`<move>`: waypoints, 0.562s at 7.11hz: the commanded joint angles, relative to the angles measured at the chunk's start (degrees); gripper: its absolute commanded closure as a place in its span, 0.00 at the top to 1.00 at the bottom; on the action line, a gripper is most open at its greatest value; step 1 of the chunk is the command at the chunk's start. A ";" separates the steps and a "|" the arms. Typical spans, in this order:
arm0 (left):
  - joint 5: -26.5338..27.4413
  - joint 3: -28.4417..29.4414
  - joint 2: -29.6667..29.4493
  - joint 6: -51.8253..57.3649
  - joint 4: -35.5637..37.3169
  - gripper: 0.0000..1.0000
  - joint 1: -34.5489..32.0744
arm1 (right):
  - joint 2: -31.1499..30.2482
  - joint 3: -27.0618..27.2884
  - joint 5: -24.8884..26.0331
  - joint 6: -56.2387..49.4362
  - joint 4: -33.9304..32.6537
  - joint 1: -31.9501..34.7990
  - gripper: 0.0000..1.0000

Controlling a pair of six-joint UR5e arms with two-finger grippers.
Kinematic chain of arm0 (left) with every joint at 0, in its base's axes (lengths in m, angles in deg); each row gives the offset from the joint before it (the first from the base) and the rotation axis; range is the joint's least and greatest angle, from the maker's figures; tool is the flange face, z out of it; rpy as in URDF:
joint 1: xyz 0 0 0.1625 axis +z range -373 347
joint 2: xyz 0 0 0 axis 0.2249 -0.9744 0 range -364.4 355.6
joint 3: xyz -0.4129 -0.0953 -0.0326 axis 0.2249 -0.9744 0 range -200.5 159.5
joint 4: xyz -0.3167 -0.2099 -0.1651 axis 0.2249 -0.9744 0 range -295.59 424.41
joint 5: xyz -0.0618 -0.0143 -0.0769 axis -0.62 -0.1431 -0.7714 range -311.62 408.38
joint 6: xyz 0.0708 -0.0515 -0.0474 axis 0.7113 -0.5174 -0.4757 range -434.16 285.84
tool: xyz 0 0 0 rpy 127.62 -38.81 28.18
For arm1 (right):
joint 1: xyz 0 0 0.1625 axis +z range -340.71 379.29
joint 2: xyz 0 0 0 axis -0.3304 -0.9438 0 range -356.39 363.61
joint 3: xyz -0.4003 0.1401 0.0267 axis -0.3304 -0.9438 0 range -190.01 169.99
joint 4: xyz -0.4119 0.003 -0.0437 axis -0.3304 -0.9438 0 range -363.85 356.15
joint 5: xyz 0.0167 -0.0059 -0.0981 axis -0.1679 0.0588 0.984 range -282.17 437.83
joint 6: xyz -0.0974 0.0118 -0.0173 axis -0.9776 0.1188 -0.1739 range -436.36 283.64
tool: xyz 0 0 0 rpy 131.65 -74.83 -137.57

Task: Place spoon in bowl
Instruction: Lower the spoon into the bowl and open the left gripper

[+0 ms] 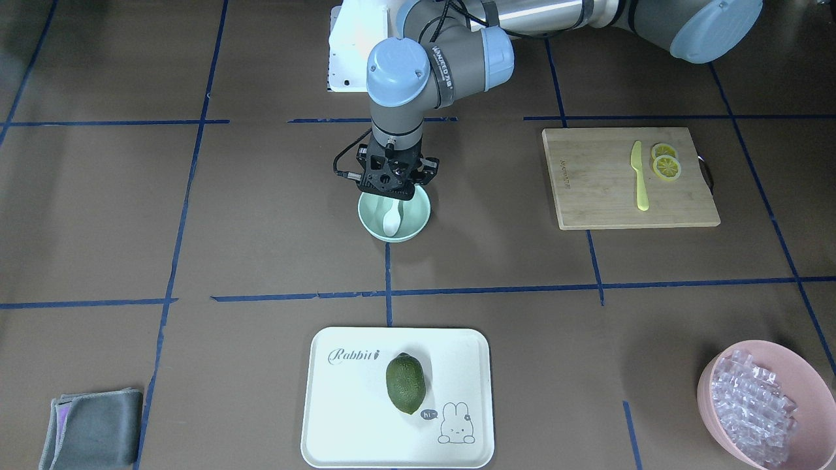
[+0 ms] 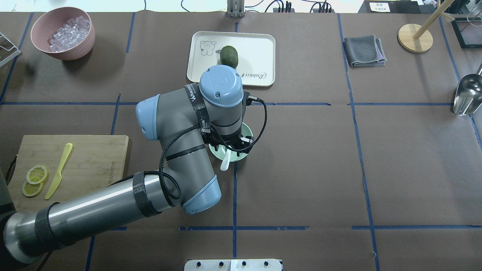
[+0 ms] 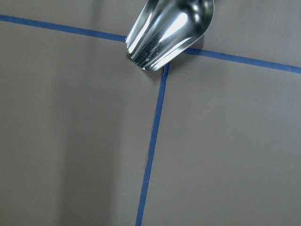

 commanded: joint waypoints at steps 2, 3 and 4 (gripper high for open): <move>-0.62 -2.82 1.88 3.90 0.65 1.00 -2.30 | 0.00 -0.09 0.00 0.06 0.00 0.00 1.00; -0.71 -5.88 6.07 8.19 0.75 1.00 -4.76 | 0.00 -0.17 0.00 -0.03 0.00 0.00 1.00; -1.23 -10.26 12.03 12.15 0.40 1.00 -8.96 | 0.00 -0.35 0.00 0.06 0.00 0.00 1.00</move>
